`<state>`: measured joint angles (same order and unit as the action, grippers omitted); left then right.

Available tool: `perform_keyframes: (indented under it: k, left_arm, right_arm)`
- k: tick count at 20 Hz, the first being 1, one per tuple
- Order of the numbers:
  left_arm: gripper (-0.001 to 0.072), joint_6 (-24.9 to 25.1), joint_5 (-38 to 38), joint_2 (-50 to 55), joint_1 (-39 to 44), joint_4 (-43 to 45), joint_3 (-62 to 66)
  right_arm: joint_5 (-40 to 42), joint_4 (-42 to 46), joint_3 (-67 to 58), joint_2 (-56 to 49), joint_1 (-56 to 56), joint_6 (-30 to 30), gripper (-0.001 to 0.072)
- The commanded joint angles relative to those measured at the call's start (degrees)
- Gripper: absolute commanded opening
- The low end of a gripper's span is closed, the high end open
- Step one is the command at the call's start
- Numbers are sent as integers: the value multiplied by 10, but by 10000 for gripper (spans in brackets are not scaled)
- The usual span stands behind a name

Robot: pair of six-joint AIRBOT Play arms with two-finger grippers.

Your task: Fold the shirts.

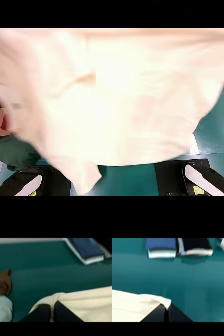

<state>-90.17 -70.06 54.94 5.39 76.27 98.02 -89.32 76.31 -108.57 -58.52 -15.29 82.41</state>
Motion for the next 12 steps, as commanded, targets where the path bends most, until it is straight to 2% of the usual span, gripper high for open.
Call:
perform_keyframes:
  k: [1,6,9,12]
  left_arm:
    - [30,3,33,103,-1,-11,-132]
    - [30,52,129,280,-1,-53,-170]
    - [30,67,167,342,-1,-68,-145]
    - [30,95,157,356,-1,-57,-109]
  right_arm:
    - [18,5,91,-83,30,0,14]
    - [91,3,169,-257,62,0,14]
    - [120,-7,138,-346,63,6,14]
    - [111,-26,68,-382,62,6,14]
